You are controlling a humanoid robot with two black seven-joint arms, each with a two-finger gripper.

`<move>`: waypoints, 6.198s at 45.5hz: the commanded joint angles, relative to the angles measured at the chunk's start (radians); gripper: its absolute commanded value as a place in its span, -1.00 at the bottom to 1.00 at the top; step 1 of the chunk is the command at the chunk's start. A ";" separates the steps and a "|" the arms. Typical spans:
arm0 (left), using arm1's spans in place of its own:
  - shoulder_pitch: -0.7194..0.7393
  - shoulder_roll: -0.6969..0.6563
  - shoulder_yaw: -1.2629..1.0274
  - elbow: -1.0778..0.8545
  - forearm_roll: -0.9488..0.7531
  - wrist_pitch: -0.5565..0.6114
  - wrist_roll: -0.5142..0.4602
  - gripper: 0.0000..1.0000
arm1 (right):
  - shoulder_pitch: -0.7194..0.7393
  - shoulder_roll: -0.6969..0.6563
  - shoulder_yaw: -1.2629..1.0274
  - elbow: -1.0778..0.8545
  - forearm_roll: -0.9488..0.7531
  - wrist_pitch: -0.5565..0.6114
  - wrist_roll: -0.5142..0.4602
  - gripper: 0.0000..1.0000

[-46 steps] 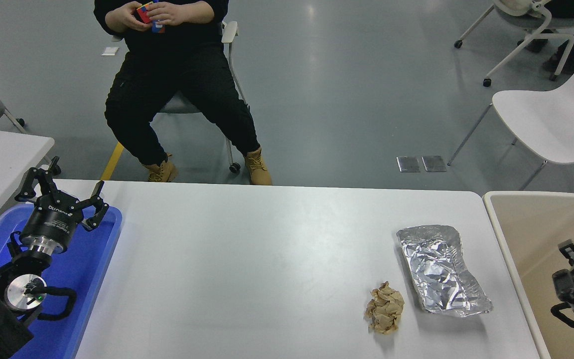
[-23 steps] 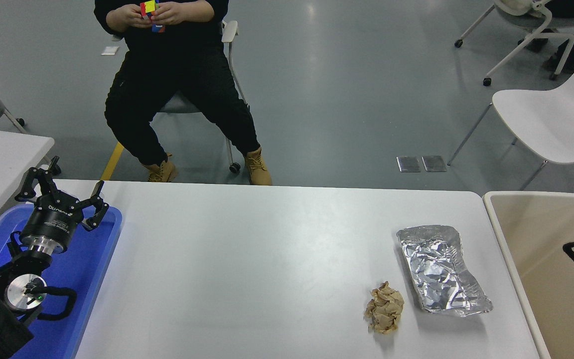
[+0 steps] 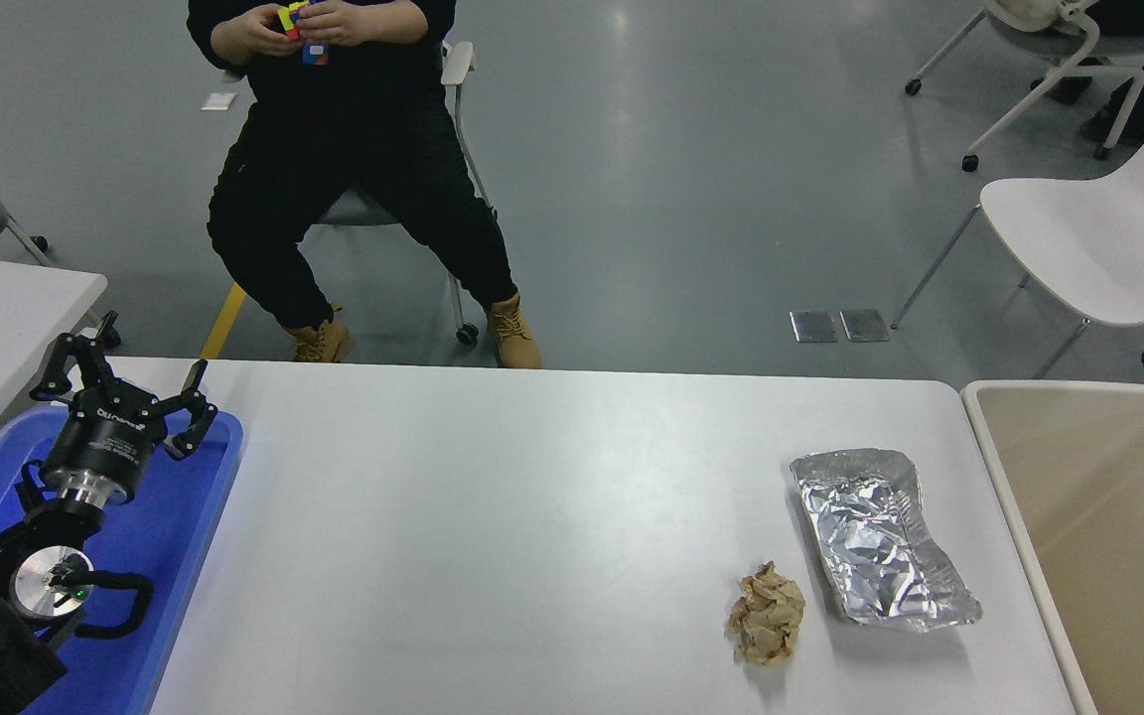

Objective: Clean the table surface

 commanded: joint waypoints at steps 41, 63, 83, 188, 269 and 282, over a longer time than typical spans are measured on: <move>0.000 0.000 0.000 0.000 0.000 0.000 0.000 1.00 | 0.005 -0.015 0.347 0.366 0.000 0.008 0.231 0.98; 0.000 0.000 0.000 0.000 0.000 0.000 0.000 1.00 | -0.297 0.080 0.468 0.453 0.000 0.012 0.467 0.98; 0.000 0.000 0.000 0.000 0.000 0.000 0.000 1.00 | -0.470 0.083 0.453 0.547 -0.001 0.014 0.545 0.98; -0.001 0.000 0.000 0.000 0.000 0.000 0.000 1.00 | 0.249 -0.170 -1.032 0.553 -0.794 0.324 0.559 0.98; -0.001 0.000 0.000 0.000 0.000 0.000 0.001 1.00 | -0.196 0.019 -1.053 0.381 -0.782 0.101 0.559 0.06; -0.001 0.000 0.000 0.000 0.000 0.000 0.000 1.00 | -0.199 0.021 -1.058 0.360 -0.784 0.101 0.616 -0.63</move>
